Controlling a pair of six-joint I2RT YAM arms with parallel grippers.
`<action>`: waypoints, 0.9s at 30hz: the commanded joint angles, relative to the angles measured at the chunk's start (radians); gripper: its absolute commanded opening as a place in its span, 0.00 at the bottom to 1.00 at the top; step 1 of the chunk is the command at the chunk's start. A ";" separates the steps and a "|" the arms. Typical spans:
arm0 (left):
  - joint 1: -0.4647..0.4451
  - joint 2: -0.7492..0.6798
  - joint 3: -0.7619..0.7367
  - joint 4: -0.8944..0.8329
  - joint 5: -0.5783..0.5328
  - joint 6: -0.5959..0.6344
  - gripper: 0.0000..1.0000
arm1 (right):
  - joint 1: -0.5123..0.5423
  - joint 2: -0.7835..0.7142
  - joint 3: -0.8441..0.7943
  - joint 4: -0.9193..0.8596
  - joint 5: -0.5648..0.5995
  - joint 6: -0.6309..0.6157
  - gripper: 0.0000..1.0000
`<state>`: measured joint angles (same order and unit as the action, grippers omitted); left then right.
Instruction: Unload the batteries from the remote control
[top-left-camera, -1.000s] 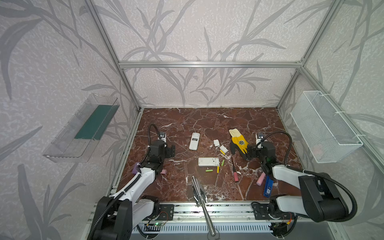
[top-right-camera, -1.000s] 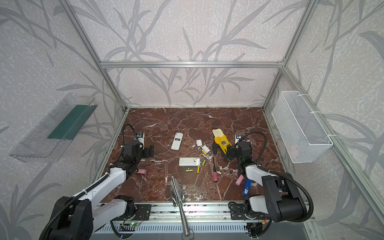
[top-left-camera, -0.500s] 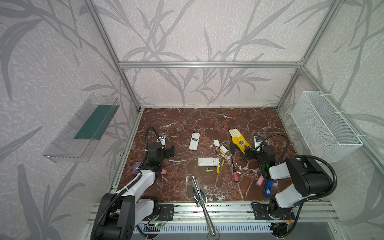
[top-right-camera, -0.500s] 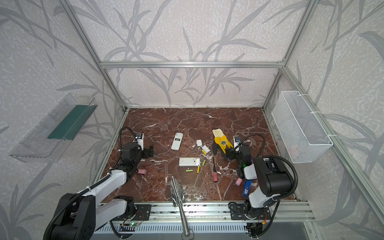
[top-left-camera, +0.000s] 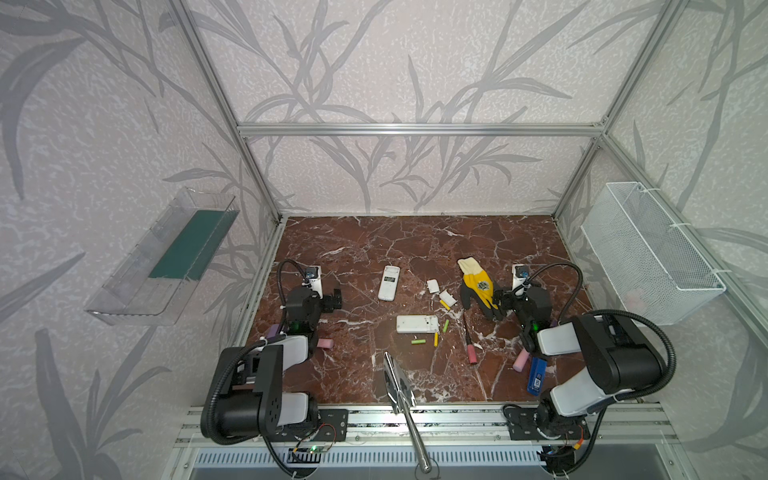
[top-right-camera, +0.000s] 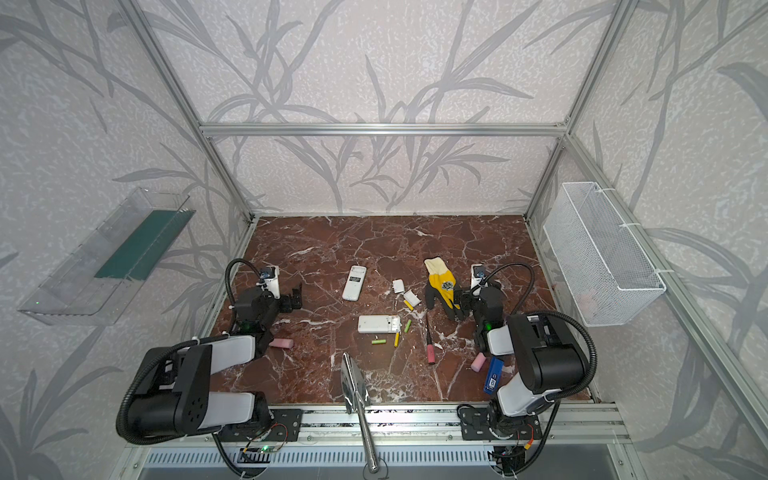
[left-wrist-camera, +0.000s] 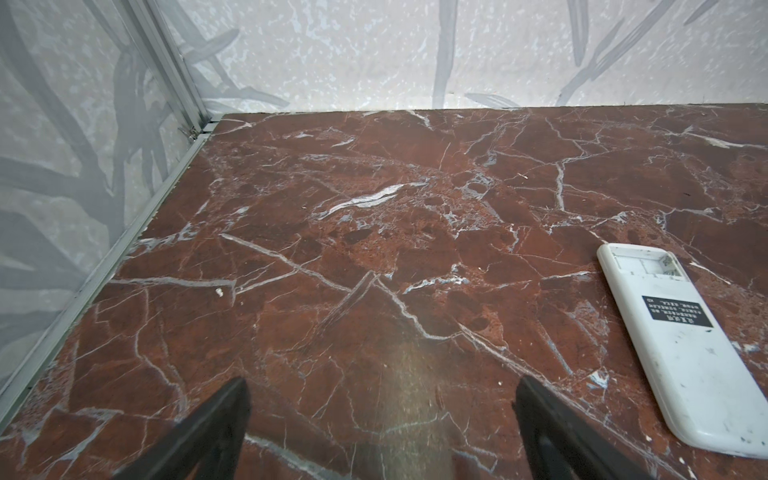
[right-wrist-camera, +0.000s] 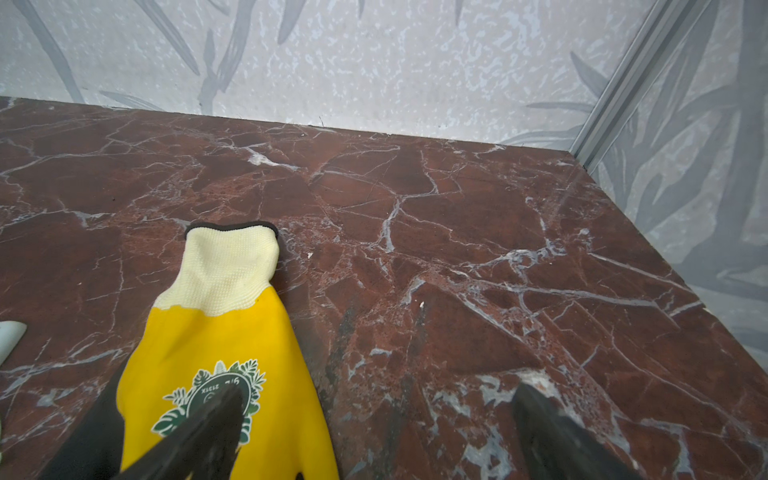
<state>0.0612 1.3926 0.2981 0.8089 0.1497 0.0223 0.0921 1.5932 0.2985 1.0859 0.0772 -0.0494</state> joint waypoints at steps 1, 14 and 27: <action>0.007 0.070 -0.011 0.211 0.046 -0.009 0.99 | -0.002 -0.006 0.031 -0.023 -0.014 0.001 0.99; 0.015 0.174 0.059 0.171 -0.077 -0.055 0.99 | -0.002 -0.008 0.079 -0.110 -0.090 -0.026 0.99; 0.007 0.171 0.081 0.128 -0.129 -0.048 0.99 | -0.002 -0.008 0.079 -0.109 -0.091 -0.025 0.99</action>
<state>0.0673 1.5558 0.3595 0.9394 0.0113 -0.0265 0.0921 1.5932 0.3634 0.9638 -0.0093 -0.0650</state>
